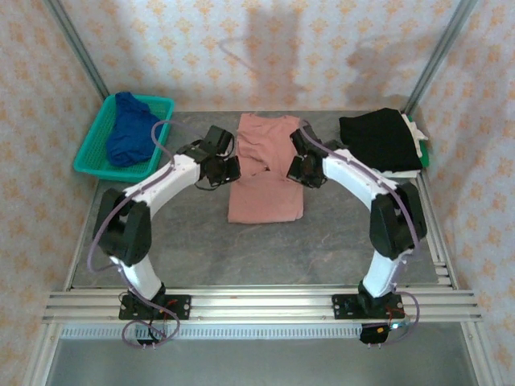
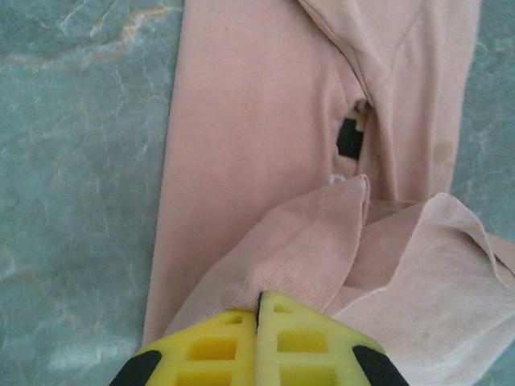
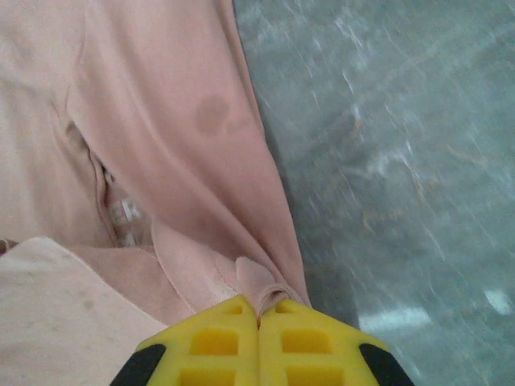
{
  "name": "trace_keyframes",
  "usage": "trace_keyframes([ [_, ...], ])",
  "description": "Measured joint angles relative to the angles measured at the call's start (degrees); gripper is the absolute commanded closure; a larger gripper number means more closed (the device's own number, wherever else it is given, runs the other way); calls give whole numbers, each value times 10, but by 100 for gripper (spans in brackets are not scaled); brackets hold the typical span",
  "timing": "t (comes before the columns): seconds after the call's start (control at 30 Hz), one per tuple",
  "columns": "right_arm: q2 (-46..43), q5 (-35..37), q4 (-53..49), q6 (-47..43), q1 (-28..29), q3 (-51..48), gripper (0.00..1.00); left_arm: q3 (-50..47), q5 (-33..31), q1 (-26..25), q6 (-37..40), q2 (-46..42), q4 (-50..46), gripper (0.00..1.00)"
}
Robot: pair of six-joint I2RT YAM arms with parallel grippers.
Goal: Fold and stack the t-shirts
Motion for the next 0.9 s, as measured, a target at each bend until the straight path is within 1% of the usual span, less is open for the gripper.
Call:
trace_keyframes([
  [0.2, 89, -22, -12, -31, -18, 76, 100, 72, 28, 29, 23, 99, -21, 100],
  [0.33, 113, -26, -19, -41, -24, 95, 100, 108, 46, 38, 33, 143, -29, 100],
  [0.43, 115, -26, -23, -48, -28, 103, 100, 119, 58, 47, 40, 156, -34, 100],
  [0.73, 120, -26, -30, -63, -38, 132, 100, 135, 79, 71, 51, 157, -38, 100],
  [0.9, 137, -26, -32, -70, -44, 158, 100, 180, 89, 77, 53, 175, -47, 100],
])
